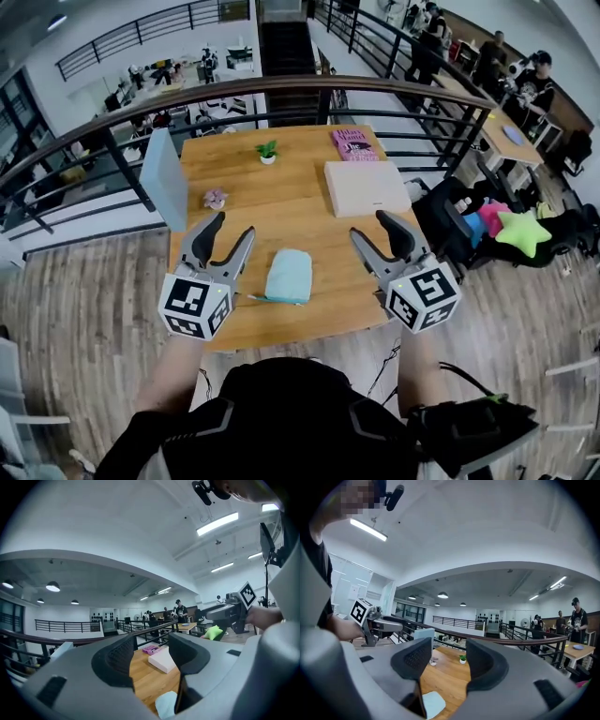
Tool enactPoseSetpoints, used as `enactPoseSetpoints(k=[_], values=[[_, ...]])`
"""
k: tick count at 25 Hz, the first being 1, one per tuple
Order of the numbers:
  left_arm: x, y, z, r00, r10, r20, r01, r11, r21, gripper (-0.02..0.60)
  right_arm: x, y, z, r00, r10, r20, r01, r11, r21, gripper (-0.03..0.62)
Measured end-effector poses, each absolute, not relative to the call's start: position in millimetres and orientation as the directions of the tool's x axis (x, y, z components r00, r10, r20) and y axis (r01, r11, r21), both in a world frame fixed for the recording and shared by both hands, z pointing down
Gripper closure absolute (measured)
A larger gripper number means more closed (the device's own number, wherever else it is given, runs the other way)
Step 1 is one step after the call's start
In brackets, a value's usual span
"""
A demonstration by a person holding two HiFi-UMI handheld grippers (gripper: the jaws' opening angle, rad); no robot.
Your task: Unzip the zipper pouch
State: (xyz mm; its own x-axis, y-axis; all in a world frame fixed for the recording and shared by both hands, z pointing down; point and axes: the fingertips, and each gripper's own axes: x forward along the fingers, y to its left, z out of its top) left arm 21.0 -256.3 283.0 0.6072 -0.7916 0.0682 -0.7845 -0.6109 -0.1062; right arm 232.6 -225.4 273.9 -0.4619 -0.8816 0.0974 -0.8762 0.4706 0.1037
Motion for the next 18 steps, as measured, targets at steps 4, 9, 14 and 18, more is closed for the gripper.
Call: enactPoseSetpoints(k=[4, 9, 14, 18], values=[[20.0, -257.9, 287.0, 0.557, -0.827, 0.075, -0.821, -0.562, -0.100, 0.345, 233.5, -239.1, 281.7, -0.515, -0.850, 0.109, -0.846, 0.524, 0.099, 0.353], [17.4, -255.5, 314.7, 0.532, -0.838, 0.124, -0.837, -0.542, -0.071, 0.345, 225.6, -250.9, 310.3, -0.566, -0.809, 0.159, -0.809, 0.582, 0.086, 0.356], [11.0, -249.9, 350.2, 0.521, -0.840, 0.150, -0.845, -0.532, -0.045, 0.345, 213.6, -262.0, 354.8, -0.611, -0.760, 0.220, -0.768, 0.637, 0.068, 0.358], [6.3, -244.1, 385.3, 0.490, -0.842, 0.224, -0.861, -0.508, -0.022, 0.345, 202.2, -263.3, 390.5, -0.656, -0.704, 0.272, -0.725, 0.688, 0.034, 0.358]])
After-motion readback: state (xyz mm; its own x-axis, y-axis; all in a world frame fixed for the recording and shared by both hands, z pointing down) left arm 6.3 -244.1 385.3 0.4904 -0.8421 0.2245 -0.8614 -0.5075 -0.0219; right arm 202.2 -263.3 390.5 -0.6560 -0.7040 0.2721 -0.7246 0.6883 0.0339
